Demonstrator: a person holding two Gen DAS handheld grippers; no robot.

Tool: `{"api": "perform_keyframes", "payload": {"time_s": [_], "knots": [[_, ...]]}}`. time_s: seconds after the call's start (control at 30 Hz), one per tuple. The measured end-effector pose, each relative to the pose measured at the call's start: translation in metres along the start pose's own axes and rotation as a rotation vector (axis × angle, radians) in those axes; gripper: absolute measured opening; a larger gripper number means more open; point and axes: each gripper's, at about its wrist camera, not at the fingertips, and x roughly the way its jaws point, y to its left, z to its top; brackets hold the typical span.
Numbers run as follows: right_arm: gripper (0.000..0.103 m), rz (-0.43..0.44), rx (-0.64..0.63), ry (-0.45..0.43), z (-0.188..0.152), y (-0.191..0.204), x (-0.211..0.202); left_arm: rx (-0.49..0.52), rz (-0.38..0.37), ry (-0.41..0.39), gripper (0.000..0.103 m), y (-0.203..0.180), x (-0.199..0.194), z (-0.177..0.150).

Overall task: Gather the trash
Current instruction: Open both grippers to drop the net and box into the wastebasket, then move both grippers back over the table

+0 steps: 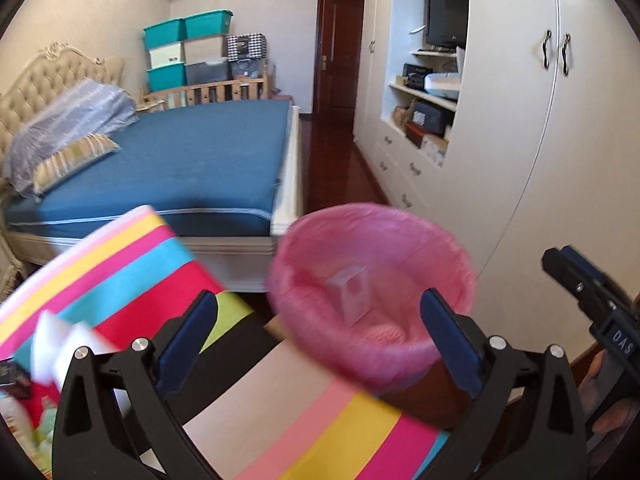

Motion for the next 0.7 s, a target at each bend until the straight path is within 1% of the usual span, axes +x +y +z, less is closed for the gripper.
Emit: {"api": "perform_keyframes", "payload": {"time_s": [0.1, 0.2, 0.3, 0.43, 0.5, 0.53, 0.63, 0.7], "knots": [[0.077, 0.011, -0.012, 0.016, -0.019, 0.016, -0.016, -0.021, 0.004, 0.000, 0.098, 0.018, -0.024, -0.014], [0.078, 0.023, -0.029, 0.016, -0.030, 0.029, -0.029, -0.055, 0.028, -0.024, 0.098, 0.038, -0.054, -0.031], [0.079, 0.041, -0.043, 0.013, -0.040, 0.043, -0.043, -0.043, 0.057, -0.054, 0.098, 0.050, -0.084, -0.049], [0.081, 0.063, -0.066, 0.006, -0.054, 0.067, -0.061, -0.012, 0.119, -0.104, 0.098, 0.059, -0.125, -0.077], [0.081, 0.076, -0.081, 0.014, -0.060, 0.076, -0.063, -0.006, 0.179, -0.114, 0.098, 0.063, -0.142, -0.092], [0.081, 0.085, -0.093, 0.019, -0.067, 0.085, -0.065, -0.010, 0.212, -0.119, 0.098, 0.065, -0.150, -0.100], [0.081, 0.108, -0.110, 0.041, -0.081, 0.102, -0.064, -0.036, 0.278, -0.141, 0.098, 0.072, -0.172, -0.120], [0.081, 0.120, -0.118, 0.063, -0.091, 0.115, -0.062, -0.051, 0.290, -0.146, 0.098, 0.074, -0.182, -0.134]]}}
